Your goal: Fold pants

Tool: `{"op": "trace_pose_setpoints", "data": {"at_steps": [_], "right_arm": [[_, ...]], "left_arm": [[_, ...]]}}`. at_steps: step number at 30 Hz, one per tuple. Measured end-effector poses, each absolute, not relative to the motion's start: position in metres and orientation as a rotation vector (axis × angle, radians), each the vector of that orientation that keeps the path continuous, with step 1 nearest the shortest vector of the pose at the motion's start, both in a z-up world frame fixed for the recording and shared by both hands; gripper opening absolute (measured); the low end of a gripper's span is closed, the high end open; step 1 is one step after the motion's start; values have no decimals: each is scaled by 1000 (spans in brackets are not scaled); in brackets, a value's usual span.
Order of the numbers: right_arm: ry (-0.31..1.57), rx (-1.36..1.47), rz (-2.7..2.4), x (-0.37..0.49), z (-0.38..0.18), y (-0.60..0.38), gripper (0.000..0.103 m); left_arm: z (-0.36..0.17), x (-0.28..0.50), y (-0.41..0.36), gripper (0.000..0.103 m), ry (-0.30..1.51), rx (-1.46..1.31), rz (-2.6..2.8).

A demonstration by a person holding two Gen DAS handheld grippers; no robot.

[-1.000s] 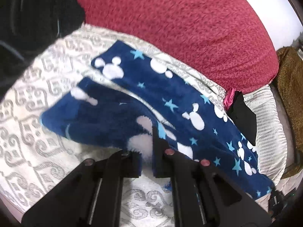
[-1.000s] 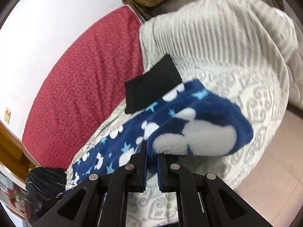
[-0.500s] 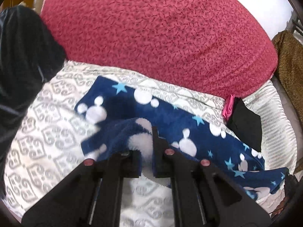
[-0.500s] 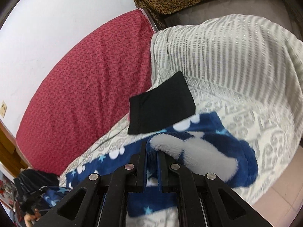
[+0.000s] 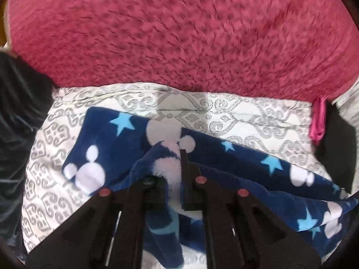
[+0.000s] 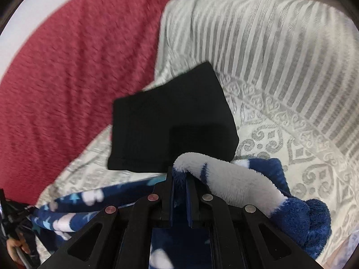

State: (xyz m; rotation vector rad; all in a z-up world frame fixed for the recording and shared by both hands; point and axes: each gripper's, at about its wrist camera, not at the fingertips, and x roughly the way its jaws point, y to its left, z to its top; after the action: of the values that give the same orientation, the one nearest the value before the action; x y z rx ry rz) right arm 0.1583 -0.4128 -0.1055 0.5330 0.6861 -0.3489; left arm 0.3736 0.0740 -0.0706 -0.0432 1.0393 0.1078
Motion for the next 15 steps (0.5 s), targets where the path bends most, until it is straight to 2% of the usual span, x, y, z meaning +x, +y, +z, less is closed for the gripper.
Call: {"op": "trace_pose_setpoints", "data": {"at_steps": [6, 15], "right_arm": [[764, 492, -380, 184, -128, -417, 8], [869, 446, -413, 209, -155, -419, 10]], "left_arm": [[-98, 401, 57, 9, 1080, 30, 139], [-119, 420, 47, 15, 1127, 130, 161]]}}
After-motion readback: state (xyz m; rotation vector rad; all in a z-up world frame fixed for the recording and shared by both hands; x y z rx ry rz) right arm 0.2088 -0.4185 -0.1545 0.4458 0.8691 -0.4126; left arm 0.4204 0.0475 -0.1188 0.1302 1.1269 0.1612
